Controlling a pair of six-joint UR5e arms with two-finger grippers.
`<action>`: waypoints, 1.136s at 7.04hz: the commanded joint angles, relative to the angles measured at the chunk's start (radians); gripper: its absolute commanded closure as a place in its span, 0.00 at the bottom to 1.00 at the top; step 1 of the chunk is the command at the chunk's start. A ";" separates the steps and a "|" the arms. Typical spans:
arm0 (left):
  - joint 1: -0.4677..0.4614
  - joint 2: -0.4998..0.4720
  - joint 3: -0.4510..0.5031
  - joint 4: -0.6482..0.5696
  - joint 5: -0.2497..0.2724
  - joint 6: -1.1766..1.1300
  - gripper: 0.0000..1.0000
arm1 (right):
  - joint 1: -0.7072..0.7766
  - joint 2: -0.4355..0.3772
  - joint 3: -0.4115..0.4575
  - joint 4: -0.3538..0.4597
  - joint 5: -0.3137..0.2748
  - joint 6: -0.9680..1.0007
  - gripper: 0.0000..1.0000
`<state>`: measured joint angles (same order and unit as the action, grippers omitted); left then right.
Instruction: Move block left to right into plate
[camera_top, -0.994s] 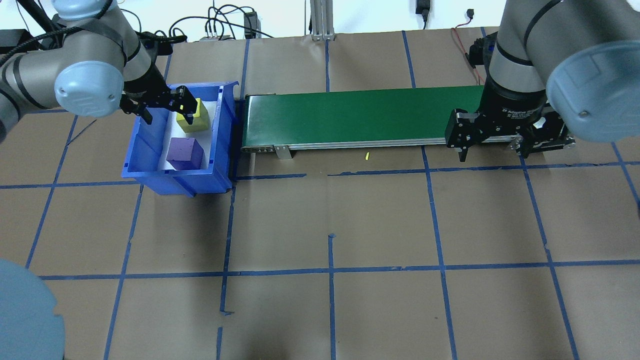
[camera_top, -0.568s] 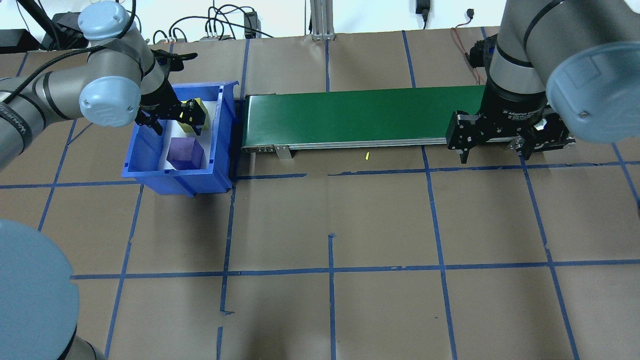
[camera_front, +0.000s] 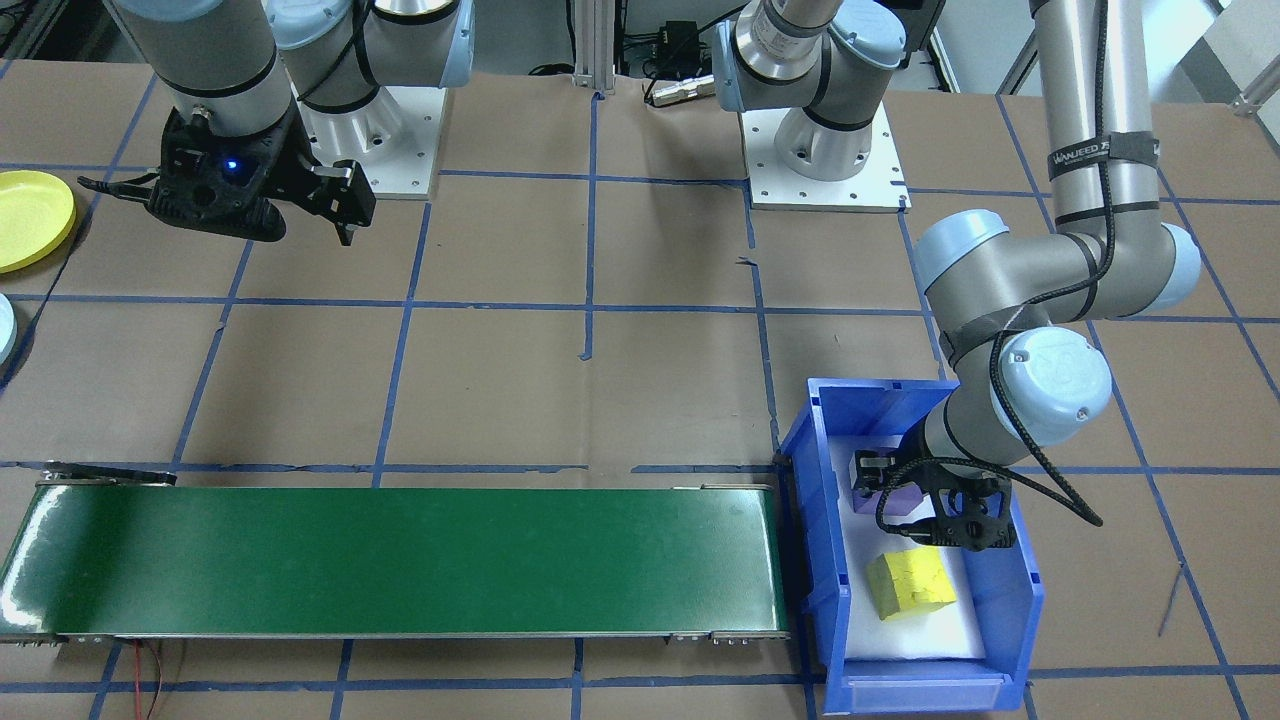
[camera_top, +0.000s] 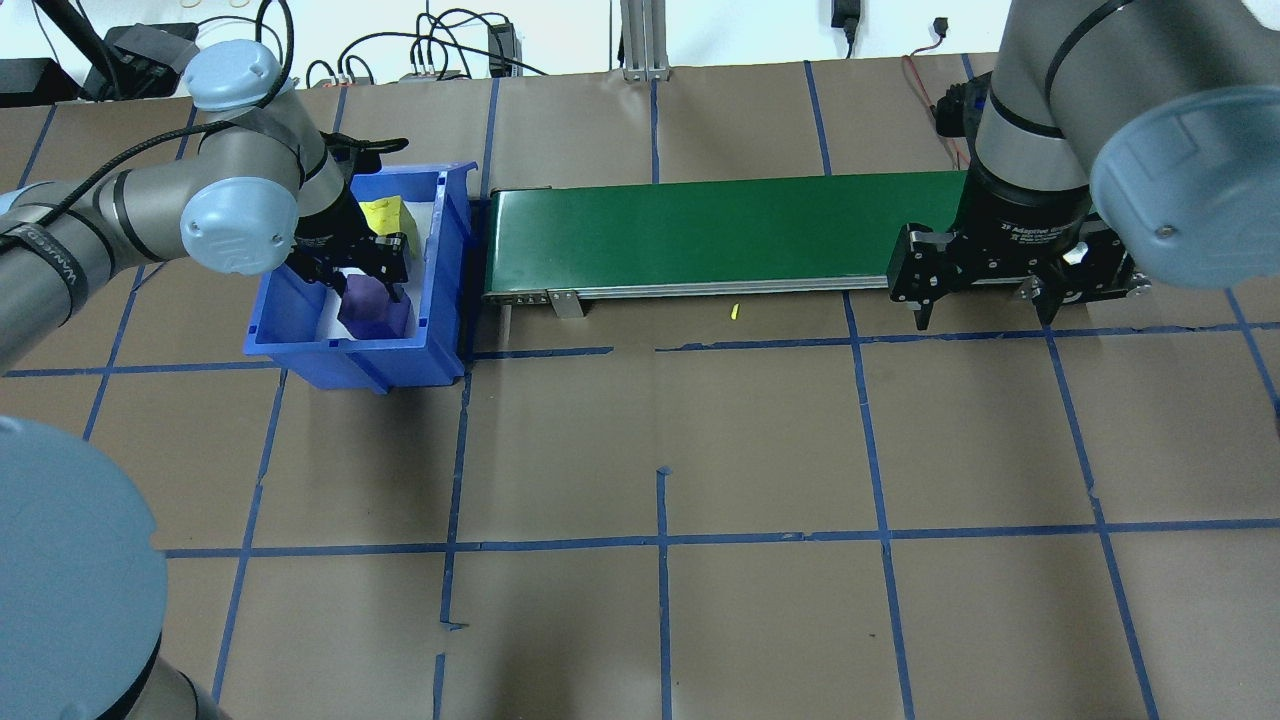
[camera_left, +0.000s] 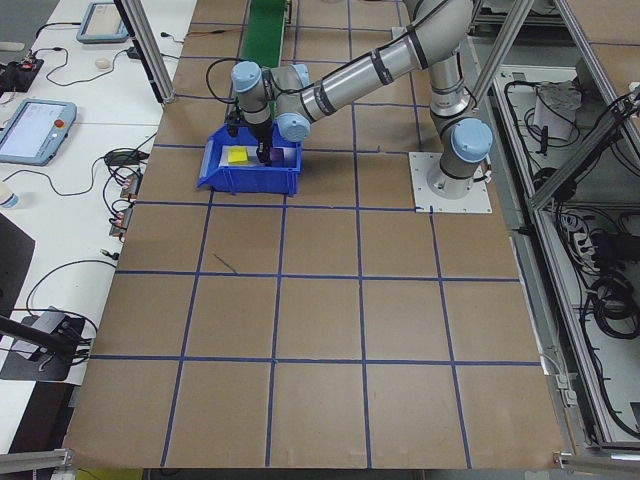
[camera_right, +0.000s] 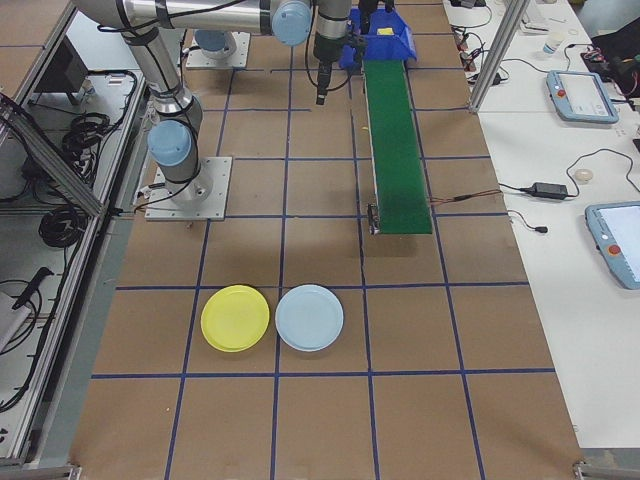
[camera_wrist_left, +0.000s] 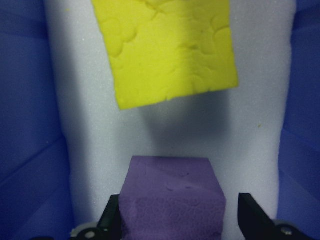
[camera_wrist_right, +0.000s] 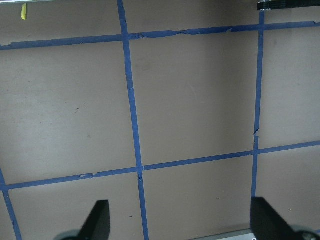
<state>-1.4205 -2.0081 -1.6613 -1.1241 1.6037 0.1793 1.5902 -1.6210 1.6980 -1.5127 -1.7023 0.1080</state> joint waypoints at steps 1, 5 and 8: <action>0.000 0.043 0.078 -0.072 -0.002 -0.020 0.68 | 0.001 0.000 0.002 0.002 0.000 0.001 0.00; -0.081 0.092 0.259 -0.241 -0.083 -0.128 0.67 | -0.001 0.000 0.006 0.003 -0.002 -0.008 0.00; -0.214 0.001 0.261 -0.044 -0.110 -0.243 0.66 | -0.001 -0.002 0.020 0.002 0.001 -0.007 0.00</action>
<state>-1.5837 -1.9578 -1.4015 -1.2573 1.4993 -0.0278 1.5885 -1.6212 1.7115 -1.5105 -1.7036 0.0993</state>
